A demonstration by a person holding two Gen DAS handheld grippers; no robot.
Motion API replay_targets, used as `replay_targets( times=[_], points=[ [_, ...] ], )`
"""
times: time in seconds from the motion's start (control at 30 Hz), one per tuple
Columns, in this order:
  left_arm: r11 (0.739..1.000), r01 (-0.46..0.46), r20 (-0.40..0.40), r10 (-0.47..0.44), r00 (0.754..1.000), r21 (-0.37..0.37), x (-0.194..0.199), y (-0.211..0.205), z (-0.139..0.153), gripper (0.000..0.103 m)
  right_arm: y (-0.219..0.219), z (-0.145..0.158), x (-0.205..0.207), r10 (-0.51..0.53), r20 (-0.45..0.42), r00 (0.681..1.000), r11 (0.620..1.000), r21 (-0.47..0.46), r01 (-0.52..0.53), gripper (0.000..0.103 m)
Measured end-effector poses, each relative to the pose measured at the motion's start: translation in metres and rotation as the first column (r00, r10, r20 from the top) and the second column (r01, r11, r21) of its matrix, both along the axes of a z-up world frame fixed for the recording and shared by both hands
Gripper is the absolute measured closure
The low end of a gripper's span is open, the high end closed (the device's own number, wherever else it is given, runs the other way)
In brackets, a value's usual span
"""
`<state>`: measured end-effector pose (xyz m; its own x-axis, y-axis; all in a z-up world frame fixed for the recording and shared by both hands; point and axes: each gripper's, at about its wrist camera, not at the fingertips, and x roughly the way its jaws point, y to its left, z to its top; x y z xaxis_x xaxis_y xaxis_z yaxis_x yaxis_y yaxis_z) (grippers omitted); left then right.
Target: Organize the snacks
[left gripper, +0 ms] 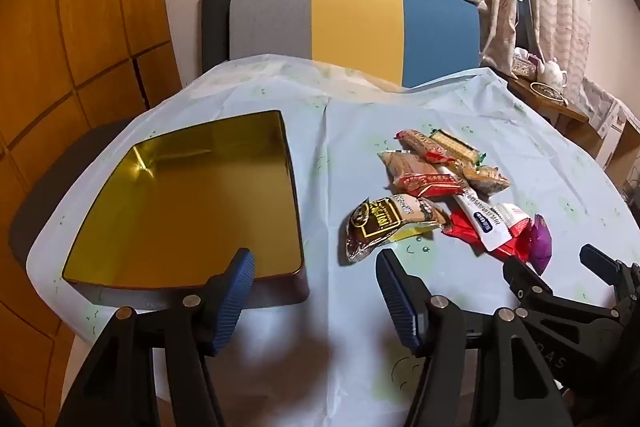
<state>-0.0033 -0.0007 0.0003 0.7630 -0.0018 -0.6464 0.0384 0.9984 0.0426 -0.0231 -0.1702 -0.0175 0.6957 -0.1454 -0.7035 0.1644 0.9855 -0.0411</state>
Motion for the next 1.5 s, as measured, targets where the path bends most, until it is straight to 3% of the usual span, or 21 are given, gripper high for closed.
replay_targets(
  times=[0.07, 0.13, 0.3, 1.5],
  points=[
    [1.0, 0.003, 0.005, -0.003, 1.0, 0.002, -0.005, -0.002, 0.001, 0.039, 0.0, 0.001, -0.001, -0.002, 0.01, 1.0, 1.0, -0.009, 0.002, 0.0],
    [0.999, -0.006, -0.066, 0.003, 0.998, -0.045, 0.006, 0.01, -0.005, 0.039, -0.001, 0.002, -0.001, -0.005, 0.015, 1.0, 1.0, -0.014, 0.005, 0.0],
    [1.0, -0.007, -0.054, 0.007, 0.999, -0.004, 0.006, 0.006, -0.008, 0.039, 0.005, 0.001, 0.002, 0.033, 0.001, 0.999, 0.999, -0.008, -0.033, 0.0],
    [1.0, -0.014, -0.077, 0.012, 0.997, -0.013, 0.007, 0.014, -0.005, 0.039, 0.004, 0.004, 0.009, 0.095, 0.005, 0.996, 0.995, -0.025, -0.094, 0.0]
  ],
)
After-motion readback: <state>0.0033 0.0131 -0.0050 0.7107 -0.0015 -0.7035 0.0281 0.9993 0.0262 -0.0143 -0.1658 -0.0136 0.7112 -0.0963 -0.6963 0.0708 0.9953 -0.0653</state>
